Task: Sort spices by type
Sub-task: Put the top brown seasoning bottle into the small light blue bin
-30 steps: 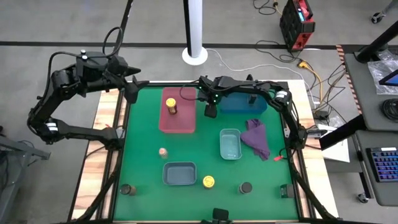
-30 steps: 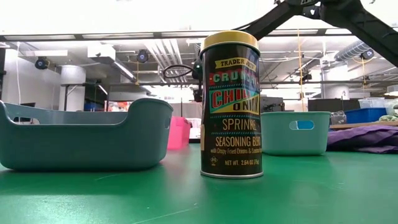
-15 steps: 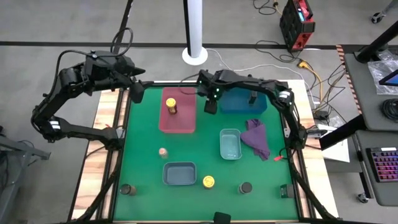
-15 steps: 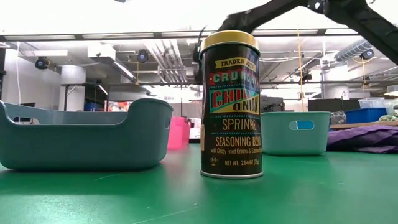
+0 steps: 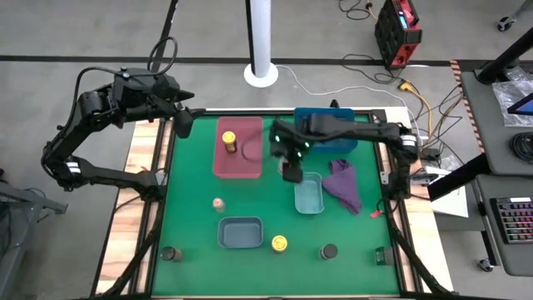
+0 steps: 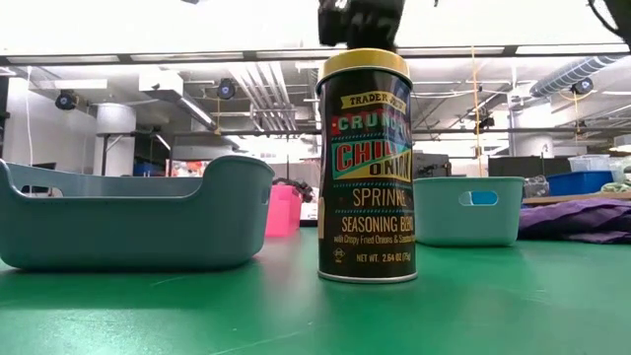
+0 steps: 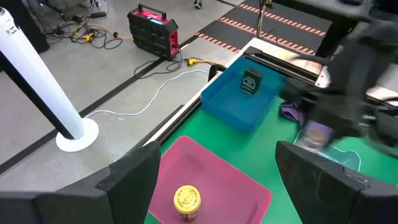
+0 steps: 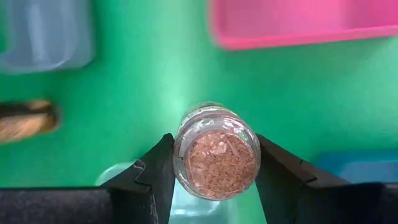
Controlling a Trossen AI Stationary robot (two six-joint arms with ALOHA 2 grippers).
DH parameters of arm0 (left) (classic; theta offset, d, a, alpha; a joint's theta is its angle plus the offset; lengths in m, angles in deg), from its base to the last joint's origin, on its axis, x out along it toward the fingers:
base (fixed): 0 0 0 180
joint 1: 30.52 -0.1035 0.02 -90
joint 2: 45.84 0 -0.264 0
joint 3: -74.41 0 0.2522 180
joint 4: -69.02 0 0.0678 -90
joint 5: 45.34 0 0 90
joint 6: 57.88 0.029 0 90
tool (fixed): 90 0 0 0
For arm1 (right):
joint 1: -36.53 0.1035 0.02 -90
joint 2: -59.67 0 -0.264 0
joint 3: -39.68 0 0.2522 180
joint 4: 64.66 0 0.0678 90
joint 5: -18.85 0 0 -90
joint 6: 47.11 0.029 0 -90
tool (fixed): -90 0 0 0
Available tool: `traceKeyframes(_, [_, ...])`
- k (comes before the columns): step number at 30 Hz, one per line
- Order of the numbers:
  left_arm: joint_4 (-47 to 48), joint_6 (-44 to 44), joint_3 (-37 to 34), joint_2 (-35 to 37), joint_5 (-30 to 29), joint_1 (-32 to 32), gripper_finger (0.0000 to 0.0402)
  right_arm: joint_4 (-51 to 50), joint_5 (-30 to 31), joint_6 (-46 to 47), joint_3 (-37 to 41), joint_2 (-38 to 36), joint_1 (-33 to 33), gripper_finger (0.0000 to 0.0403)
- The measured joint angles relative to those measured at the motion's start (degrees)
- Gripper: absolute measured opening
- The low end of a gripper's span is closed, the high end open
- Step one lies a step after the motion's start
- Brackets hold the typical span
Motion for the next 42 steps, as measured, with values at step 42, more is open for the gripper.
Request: traceKeyframes(42, [-1.33, 0.90, 0.00, -3.08, 0.00, 0.02, 0.0302, 28.63, 10.29, 12.95, 46.91, -18.95, 7.71, 0.0166])
